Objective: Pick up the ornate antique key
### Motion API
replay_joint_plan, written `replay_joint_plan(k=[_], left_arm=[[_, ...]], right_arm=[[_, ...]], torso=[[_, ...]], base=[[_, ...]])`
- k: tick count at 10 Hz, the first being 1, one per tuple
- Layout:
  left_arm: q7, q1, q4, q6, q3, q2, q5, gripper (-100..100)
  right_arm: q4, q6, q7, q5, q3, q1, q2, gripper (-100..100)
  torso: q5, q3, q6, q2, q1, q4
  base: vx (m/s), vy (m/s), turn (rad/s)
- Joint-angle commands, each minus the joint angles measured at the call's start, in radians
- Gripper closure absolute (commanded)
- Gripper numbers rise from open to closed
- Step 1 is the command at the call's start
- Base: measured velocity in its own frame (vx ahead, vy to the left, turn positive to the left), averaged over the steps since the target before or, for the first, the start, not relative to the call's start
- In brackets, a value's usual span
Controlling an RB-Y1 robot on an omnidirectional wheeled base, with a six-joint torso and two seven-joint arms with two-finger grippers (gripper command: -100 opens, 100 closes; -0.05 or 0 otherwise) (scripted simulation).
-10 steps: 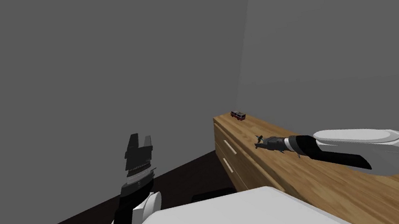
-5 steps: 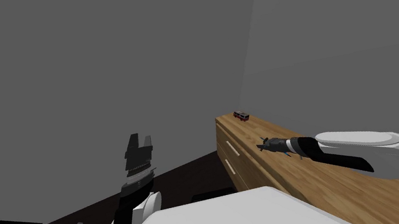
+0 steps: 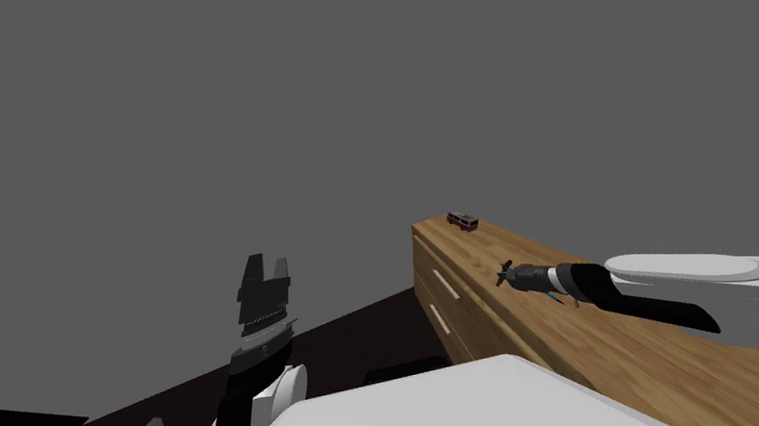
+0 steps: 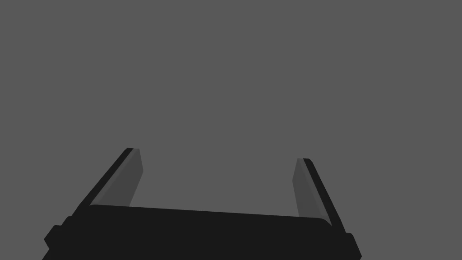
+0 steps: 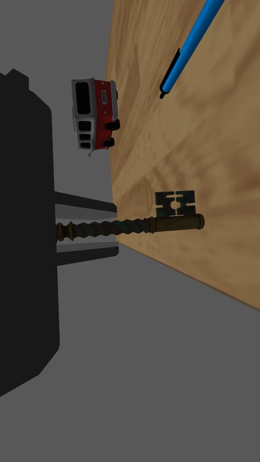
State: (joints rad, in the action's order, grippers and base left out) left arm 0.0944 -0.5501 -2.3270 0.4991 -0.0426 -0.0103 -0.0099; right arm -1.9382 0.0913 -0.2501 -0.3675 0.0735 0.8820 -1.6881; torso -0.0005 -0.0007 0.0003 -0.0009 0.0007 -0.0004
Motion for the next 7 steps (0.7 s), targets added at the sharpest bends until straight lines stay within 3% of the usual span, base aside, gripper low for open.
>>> replay_joint_plan(k=[1,2,3,4,5,6,7], left_arm=[[0.0,0.0,0.0,0.0,0.0,0.0,0.0,0],[0.0,0.0,0.0,0.0,0.0,0.0,0.0,0],[0.0,0.0,0.0,0.0,0.0,0.0,0.0,0],[0.0,0.0,0.0,0.0,0.0,0.0,0.0,0],[0.0,0.0,0.0,0.0,0.0,0.0,0.0,0],[0.0,0.0,0.0,0.0,0.0,0.0,0.0,0],[0.0,0.0,0.0,0.0,0.0,0.0,0.0,0]], right_arm=[[0.0,0.0,0.0,0.0,0.0,0.0,0.0,100],[0.0,0.0,0.0,0.0,0.0,0.0,0.0,100],[0.0,0.0,0.0,0.0,0.0,0.0,0.0,0],[-0.012,-0.003,-0.014,0.007,0.017,0.008,-0.028,100],[-0.02,-0.004,-0.025,0.012,0.029,0.01,-0.052,100],[-0.02,-0.006,-0.018,0.011,0.028,0.014,-0.042,100],[-0.021,-0.008,-0.021,0.011,0.03,0.015,-0.045,0]], torso=[[0.0,0.0,0.0,0.0,0.0,0.0],[0.0,0.0,0.0,0.0,0.0,0.0],[0.0,0.0,0.0,0.0,0.0,0.0],[0.0,0.0,0.0,0.0,0.0,0.0],[0.0,0.002,0.001,0.003,-0.001,0.001],[0.0,0.003,0.001,0.005,-0.001,0.001],[0.0,0.002,0.001,0.004,-0.001,0.001]], base=[[0.0,0.0,0.0],[0.0,0.0,0.0],[0.0,0.0,0.0],[-0.033,-0.006,-0.148],[-0.06,-0.023,-0.18],[-0.027,-0.012,-0.028],[0.0,0.0,0.0]])
